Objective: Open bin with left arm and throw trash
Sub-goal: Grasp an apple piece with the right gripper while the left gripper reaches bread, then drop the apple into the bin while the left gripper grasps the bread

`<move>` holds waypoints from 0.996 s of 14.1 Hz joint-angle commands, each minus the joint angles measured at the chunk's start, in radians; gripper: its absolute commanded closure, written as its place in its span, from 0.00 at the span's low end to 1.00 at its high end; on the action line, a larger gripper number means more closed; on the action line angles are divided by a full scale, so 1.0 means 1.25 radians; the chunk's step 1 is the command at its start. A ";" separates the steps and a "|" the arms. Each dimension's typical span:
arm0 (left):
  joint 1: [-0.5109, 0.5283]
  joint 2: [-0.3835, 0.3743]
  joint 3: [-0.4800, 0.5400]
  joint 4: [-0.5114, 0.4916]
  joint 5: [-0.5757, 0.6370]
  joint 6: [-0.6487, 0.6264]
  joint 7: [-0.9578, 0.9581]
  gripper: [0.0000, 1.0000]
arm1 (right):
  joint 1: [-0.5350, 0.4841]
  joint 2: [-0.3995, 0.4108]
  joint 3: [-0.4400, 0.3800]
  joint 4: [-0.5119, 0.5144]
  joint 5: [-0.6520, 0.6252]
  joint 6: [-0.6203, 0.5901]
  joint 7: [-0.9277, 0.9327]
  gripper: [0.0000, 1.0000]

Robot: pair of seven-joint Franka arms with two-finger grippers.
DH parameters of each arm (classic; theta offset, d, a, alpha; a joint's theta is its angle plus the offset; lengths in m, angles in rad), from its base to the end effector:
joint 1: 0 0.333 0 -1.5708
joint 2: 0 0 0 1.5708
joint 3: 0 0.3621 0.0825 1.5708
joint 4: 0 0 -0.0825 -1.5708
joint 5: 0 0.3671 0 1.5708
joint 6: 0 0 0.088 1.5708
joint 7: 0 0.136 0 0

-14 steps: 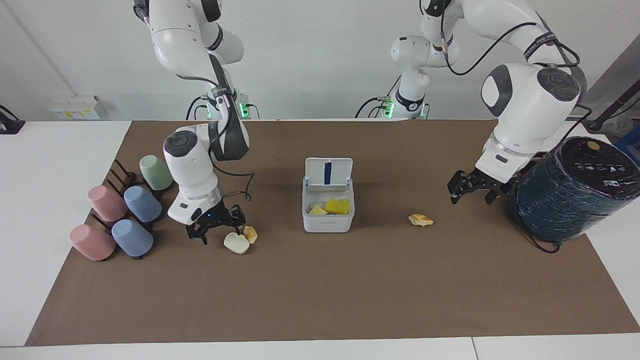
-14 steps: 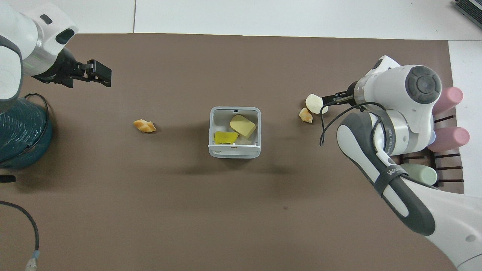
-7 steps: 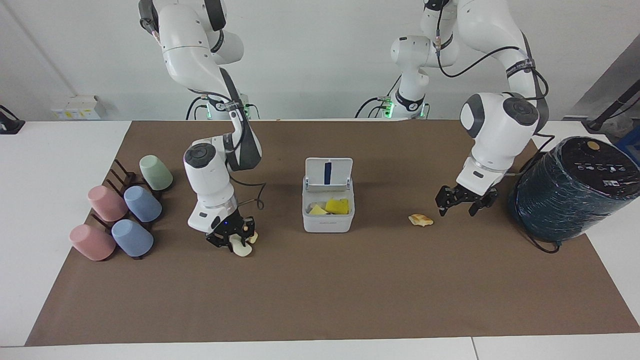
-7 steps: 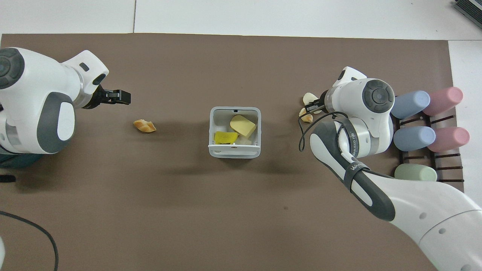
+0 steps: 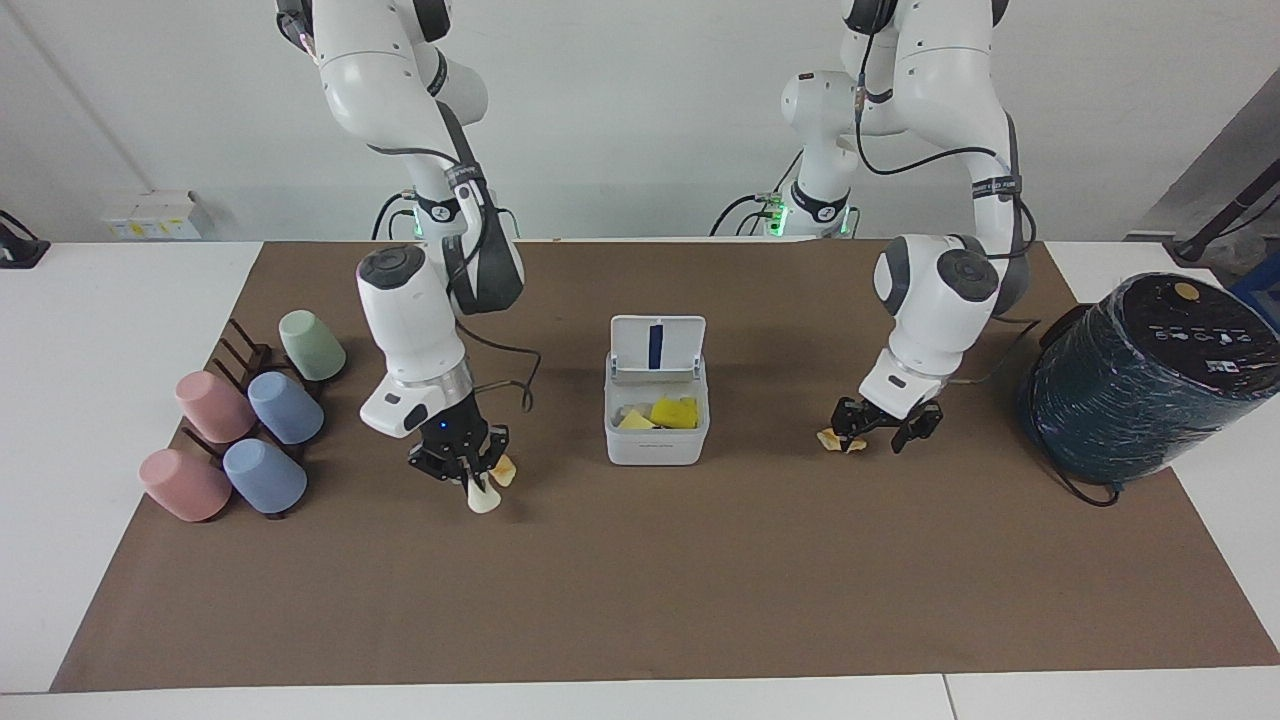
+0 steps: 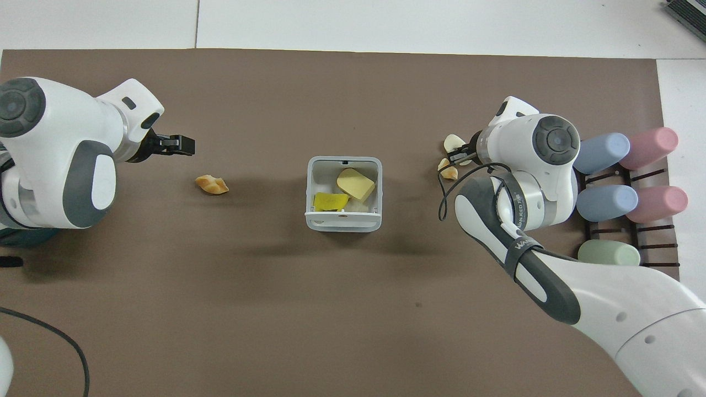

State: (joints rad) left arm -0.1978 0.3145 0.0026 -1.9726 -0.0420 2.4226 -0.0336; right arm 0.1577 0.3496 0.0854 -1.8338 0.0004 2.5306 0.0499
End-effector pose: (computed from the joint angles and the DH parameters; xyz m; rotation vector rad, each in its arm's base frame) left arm 0.6150 -0.1227 0.3502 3.0840 -0.2039 0.2032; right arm 0.6596 0.1579 0.4042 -3.0062 -0.2753 -0.5193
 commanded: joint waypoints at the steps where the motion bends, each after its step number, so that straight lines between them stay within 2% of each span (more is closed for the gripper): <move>1: -0.024 -0.011 0.008 -0.034 0.014 0.024 -0.001 0.17 | 0.000 -0.038 0.047 0.016 0.000 -0.062 0.069 1.00; 4: -0.034 -0.018 0.008 -0.064 0.014 0.025 -0.004 0.20 | 0.001 -0.037 0.108 0.041 0.000 -0.083 0.137 1.00; 8: -0.039 -0.020 0.008 -0.091 0.014 0.027 -0.004 0.24 | 0.003 -0.037 0.177 0.040 0.000 -0.084 0.147 1.00; 10: -0.039 -0.021 0.008 -0.091 0.014 0.023 -0.003 0.34 | 0.008 -0.037 0.199 0.040 -0.002 -0.087 0.149 1.00; 13: -0.038 -0.021 0.008 -0.082 0.014 0.013 -0.003 0.57 | 0.057 -0.039 0.199 0.033 -0.002 -0.089 0.150 1.00; 14: -0.039 -0.020 0.008 -0.080 0.014 0.012 -0.001 0.65 | 0.060 -0.039 0.199 0.033 -0.003 -0.093 0.150 0.91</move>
State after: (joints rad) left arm -0.2320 0.3085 0.0048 -2.0445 -0.0386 2.4312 -0.0336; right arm 0.2210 0.2990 0.3293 -1.7956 0.0004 2.4317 0.2158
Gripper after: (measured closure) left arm 0.564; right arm 0.877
